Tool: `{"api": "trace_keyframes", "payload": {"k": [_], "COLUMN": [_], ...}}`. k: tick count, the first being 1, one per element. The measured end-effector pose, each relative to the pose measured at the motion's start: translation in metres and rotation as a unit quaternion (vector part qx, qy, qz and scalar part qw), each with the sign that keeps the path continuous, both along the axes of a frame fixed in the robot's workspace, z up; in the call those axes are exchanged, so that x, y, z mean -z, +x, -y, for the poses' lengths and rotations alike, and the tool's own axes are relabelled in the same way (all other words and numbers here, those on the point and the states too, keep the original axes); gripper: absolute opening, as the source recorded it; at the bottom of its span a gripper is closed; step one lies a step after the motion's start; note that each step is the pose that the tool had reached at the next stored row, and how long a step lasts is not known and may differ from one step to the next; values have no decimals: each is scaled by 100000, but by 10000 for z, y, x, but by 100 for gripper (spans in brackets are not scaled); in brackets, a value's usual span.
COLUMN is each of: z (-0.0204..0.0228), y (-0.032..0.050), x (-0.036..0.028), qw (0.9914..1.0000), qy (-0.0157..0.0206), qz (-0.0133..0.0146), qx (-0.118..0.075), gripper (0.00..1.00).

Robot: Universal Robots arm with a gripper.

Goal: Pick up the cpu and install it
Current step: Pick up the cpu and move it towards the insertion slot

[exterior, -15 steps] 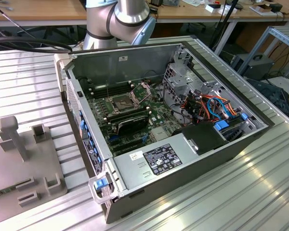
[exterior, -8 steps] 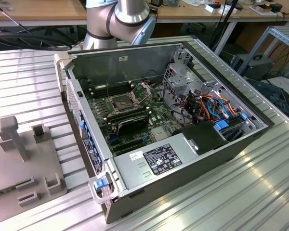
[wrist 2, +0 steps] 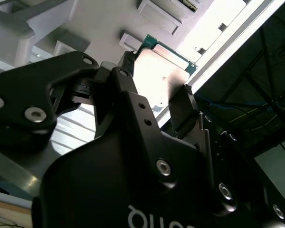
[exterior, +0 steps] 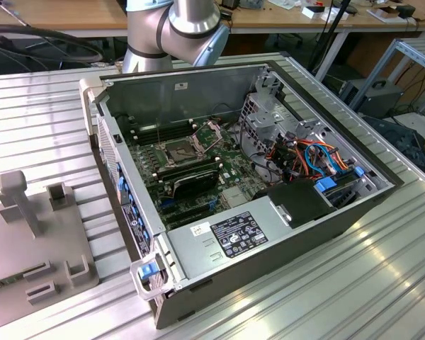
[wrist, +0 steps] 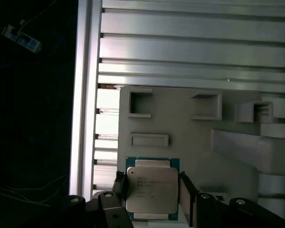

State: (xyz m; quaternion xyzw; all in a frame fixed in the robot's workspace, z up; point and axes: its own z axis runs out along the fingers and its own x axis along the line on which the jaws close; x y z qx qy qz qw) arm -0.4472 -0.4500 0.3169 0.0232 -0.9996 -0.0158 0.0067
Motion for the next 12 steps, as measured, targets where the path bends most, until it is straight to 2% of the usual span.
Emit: {"api": "trace_keyframes", "payload": {"k": [8, 12], "z": [0, 0], "y": [0, 0], "x": [-145, -248], "qw": [100000, 100000], "qy": [2, 1], "qz": [3, 2], "qx": [-2, 1], "gripper": [54, 54]}}
